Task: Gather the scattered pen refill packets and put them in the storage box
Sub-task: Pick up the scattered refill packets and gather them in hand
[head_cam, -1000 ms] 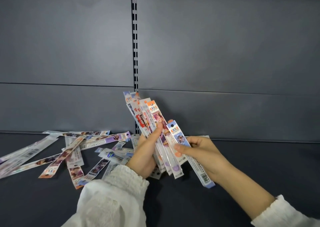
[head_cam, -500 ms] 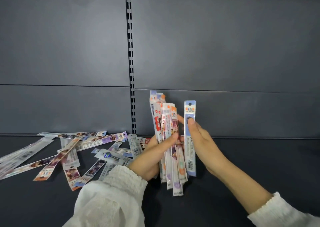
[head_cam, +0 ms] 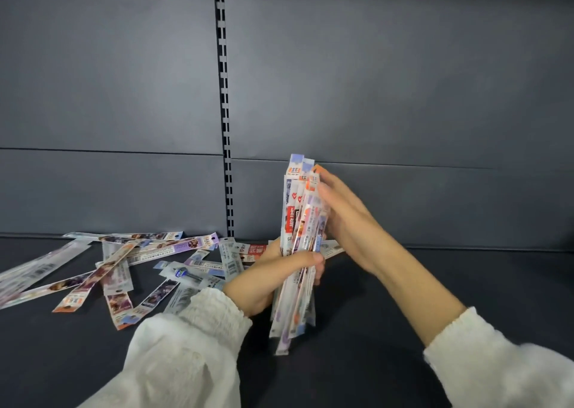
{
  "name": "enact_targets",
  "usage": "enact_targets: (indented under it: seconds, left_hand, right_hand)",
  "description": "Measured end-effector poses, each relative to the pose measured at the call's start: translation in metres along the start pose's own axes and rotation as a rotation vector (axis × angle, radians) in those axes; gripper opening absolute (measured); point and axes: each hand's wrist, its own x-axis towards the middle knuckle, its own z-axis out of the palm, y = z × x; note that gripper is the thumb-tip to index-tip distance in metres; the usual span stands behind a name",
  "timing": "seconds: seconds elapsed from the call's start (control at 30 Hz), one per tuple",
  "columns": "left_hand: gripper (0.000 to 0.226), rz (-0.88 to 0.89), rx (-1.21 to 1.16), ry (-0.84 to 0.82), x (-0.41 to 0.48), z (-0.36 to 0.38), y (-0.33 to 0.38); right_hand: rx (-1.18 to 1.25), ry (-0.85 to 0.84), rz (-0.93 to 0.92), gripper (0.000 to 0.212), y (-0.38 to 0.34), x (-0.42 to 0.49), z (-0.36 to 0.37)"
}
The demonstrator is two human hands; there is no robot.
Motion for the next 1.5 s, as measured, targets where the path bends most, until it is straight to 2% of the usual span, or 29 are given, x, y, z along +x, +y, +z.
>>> enact_targets:
  seconds: [0.07, 0.13, 0.23, 0.4, 0.57, 0.63, 0.73, 0.8, 0.87, 0.93, 1.0, 1.17, 1.27, 1.37, 1.5]
  left_hand:
    - [0.024, 0.024, 0.042, -0.031, 0.004, 0.006, 0.004]
    - [0.03, 0.07, 0.019, -0.033, 0.01, 0.011, 0.008]
    - [0.038, 0.112, 0.031, -0.035, 0.017, 0.018, 0.007]
    - [0.043, 0.015, 0.045, -0.038, 0.01, 0.025, -0.012]
    - [0.037, -0.011, -0.011, -0.026, 0.008, 0.026, -0.015]
    - [0.037, -0.037, -0.056, 0.057, 0.008, 0.031, -0.015]
    - [0.033, -0.125, -0.152, 0.142, 0.011, 0.039, -0.008]
    - [0.027, -0.209, -0.096, 0.131, 0.014, 0.043, -0.002]
    - [0.029, -0.321, -0.008, 0.065, 0.017, 0.051, 0.002]
    - [0.037, -0.399, 0.005, 0.016, 0.022, 0.061, 0.003]
    - [0.05, -0.379, 0.009, 0.031, 0.03, 0.074, -0.004]
    - [0.075, -0.132, 0.201, 0.102, 0.052, 0.109, -0.032]
    - [0.065, -0.097, 0.261, 0.072, 0.062, 0.119, -0.043]
    - [0.048, -0.08, 0.287, 0.102, 0.066, 0.123, -0.05]
    - [0.047, -0.094, 0.275, 0.191, 0.069, 0.125, -0.054]
  right_hand:
    - [0.05, -0.054, -0.037, 0.071, -0.021, 0.01, -0.002]
    - [0.018, -0.117, -0.134, 0.063, -0.038, 0.015, 0.0]
    - [-0.035, -0.115, -0.231, 0.05, -0.046, 0.011, 0.004]
    - [-0.069, -0.044, -0.143, 0.03, -0.023, 0.003, 0.007]
    - [-0.109, -0.047, -0.152, 0.024, -0.024, 0.003, 0.008]
    - [-0.066, -0.003, -0.137, 0.03, -0.02, 0.005, 0.005]
    - [0.089, 0.068, -0.061, 0.061, -0.011, 0.007, -0.012]
    - [0.09, 0.082, 0.0, 0.073, -0.003, 0.005, -0.029]
    - [0.08, 0.098, 0.051, 0.071, 0.009, 0.002, -0.044]
    - [0.096, 0.16, 0.094, 0.058, 0.021, -0.002, -0.058]
    - [0.11, 0.245, 0.145, 0.046, 0.031, -0.006, -0.074]
    - [0.028, 0.393, 0.287, 0.03, 0.053, -0.014, -0.116]
    - [-0.074, 0.386, 0.343, 0.028, 0.069, -0.013, -0.131]
    - [-0.038, 0.393, 0.392, 0.04, 0.078, -0.014, -0.139]
    - [0.035, 0.456, 0.429, 0.058, 0.089, -0.017, -0.14]
